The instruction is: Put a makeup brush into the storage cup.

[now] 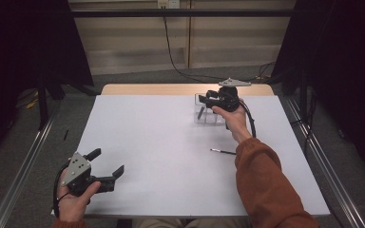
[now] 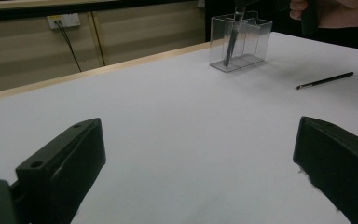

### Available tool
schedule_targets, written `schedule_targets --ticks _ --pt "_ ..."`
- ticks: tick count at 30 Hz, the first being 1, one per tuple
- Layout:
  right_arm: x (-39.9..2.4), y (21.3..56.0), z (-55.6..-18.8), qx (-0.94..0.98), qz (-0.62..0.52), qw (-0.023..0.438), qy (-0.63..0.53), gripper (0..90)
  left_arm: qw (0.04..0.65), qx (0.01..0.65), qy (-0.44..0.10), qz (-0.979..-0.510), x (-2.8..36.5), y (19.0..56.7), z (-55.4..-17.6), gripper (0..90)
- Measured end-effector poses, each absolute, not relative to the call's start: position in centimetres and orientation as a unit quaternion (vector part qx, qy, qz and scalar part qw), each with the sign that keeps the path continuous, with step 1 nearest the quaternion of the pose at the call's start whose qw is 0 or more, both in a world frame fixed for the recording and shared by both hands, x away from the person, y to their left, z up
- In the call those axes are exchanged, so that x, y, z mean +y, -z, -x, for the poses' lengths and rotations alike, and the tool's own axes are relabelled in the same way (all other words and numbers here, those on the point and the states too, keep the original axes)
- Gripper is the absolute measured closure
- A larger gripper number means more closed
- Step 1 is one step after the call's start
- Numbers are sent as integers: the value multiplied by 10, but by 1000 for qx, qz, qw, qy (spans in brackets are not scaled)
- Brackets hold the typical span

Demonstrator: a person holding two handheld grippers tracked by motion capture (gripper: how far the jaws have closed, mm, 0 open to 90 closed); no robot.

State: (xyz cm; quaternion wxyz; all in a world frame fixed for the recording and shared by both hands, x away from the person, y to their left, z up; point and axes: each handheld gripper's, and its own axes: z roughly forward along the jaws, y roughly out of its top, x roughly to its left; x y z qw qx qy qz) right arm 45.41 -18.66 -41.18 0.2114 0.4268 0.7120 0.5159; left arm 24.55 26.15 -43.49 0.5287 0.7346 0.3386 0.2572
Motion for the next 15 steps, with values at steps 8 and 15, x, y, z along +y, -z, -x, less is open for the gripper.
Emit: schedule_targets --ticks 8,15 --pt "-188 412 -451 710 -426 211 -520 178 529 337 -258 -735 262 435 -246 22" --pt "-193 407 -446 707 -425 215 -523 51 529 339 -259 -734 262 435 -246 23"
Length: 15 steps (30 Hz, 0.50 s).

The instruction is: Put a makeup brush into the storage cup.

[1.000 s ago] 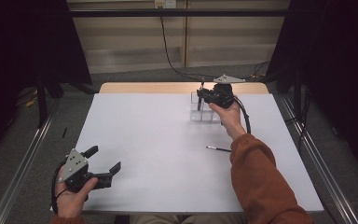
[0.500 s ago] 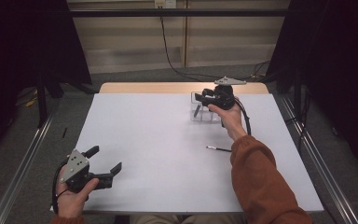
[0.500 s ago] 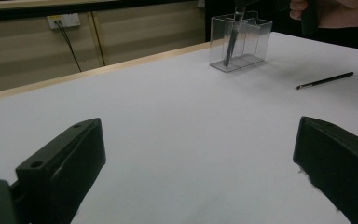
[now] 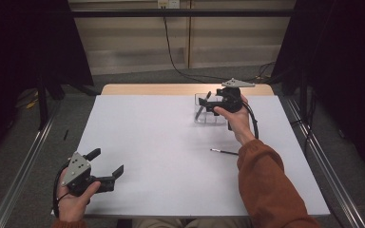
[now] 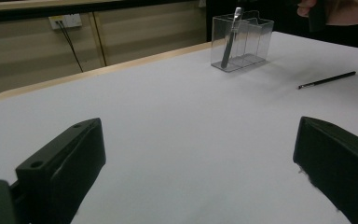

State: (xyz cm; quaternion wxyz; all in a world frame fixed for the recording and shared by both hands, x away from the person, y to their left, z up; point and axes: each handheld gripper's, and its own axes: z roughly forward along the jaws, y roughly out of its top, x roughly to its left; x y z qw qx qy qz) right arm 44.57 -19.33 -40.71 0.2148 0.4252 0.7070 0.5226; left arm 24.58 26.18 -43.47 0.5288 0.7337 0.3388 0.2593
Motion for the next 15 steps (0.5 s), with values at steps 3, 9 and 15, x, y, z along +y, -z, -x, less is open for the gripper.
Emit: schedule_targets --ticks 3,9,15 --pt "-196 406 -441 706 -420 217 -528 29 530 343 -261 -731 261 434 -247 22" --pt "-200 405 -431 709 -410 213 -533 0 531 343 -259 -730 261 434 -247 22" --pt "-205 404 -422 706 -410 215 -536 3 531 342 -260 -730 262 434 -247 22"
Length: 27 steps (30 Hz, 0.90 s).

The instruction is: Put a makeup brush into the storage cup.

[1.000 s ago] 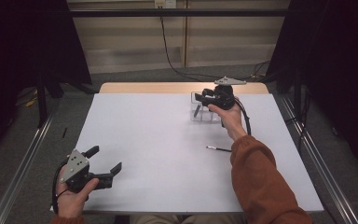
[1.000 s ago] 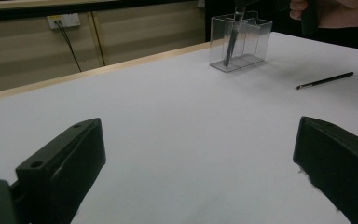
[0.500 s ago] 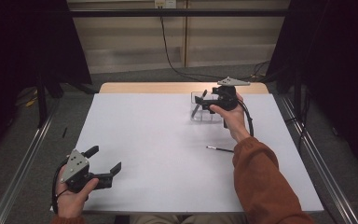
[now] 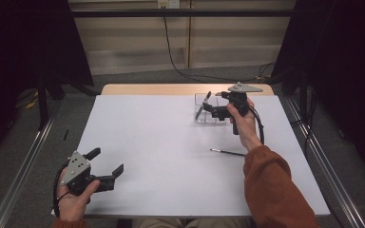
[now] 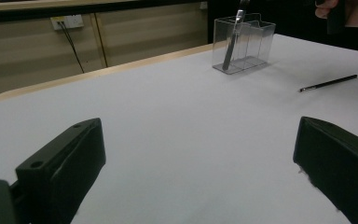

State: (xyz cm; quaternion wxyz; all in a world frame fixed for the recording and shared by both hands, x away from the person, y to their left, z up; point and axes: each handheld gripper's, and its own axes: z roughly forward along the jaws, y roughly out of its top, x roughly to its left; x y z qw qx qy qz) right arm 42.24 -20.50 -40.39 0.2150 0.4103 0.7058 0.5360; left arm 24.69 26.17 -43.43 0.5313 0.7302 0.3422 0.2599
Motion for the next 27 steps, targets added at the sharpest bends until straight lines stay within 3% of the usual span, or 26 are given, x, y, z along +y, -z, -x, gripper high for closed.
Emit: schedule_targets --ticks 22,27 --pt "-221 410 -380 708 -396 215 -544 14 529 346 -261 -730 263 434 -247 22" --pt "-225 412 -368 700 -397 233 -546 12 531 348 -261 -727 264 434 -247 22"
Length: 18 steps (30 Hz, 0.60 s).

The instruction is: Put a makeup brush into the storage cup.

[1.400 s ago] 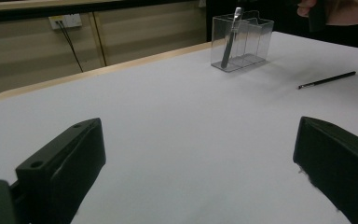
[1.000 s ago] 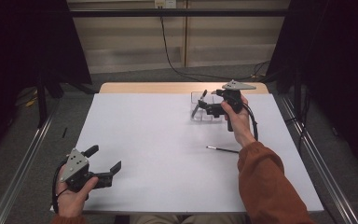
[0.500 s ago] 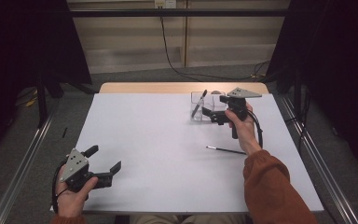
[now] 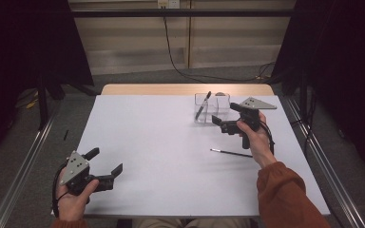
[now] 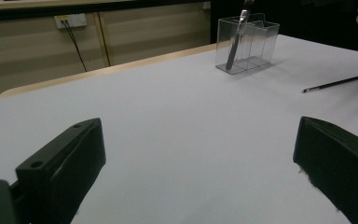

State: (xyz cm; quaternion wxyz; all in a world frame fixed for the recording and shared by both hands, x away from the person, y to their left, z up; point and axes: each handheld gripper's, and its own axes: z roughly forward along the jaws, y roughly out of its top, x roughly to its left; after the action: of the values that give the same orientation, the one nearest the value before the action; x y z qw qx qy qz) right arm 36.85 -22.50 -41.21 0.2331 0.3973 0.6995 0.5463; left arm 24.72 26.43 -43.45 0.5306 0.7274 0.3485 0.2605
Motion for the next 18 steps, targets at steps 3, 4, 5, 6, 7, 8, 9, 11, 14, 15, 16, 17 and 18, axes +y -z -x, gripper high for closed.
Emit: schedule_targets --ticks 3,4,5,6,7,8,9,11,14,15,16,17,18 --pt "-228 413 -362 695 -399 237 -549 15 532 348 -260 -726 264 434 -247 22" --pt "-229 413 -359 695 -398 240 -549 14 533 347 -260 -726 265 434 -247 22" --pt "-231 413 -357 697 -397 238 -548 13 534 347 -260 -726 265 434 -247 22" --pt "-232 413 -354 697 -396 239 -548 14 536 346 -259 -726 266 434 -247 21" --pt "-233 413 -351 698 -395 239 -547 11 536 346 -259 -725 266 434 -247 22" --pt "-234 413 -349 700 -394 240 -545 11 536 347 -259 -725 266 434 -247 21" --pt "-236 413 -346 698 -394 243 -547 13 536 347 -259 -725 267 434 -247 21" --pt "-239 412 -340 693 -395 248 -550 13 538 348 -259 -723 267 434 -247 21" --pt "-244 414 -333 690 -400 252 -548 13 540 350 -260 -720 267 434 -247 20" --pt "-246 415 -330 689 -401 251 -548 14 539 350 -261 -720 268 433 -247 20" --pt "-248 416 -327 689 -401 254 -548 16 540 351 -260 -719 268 433 -247 20" --pt "-249 417 -323 689 -401 255 -547 16 541 352 -259 -719 268 433 -247 20" --pt "-251 418 -320 687 -401 256 -548 16 541 353 -260 -718 268 433 -247 20"
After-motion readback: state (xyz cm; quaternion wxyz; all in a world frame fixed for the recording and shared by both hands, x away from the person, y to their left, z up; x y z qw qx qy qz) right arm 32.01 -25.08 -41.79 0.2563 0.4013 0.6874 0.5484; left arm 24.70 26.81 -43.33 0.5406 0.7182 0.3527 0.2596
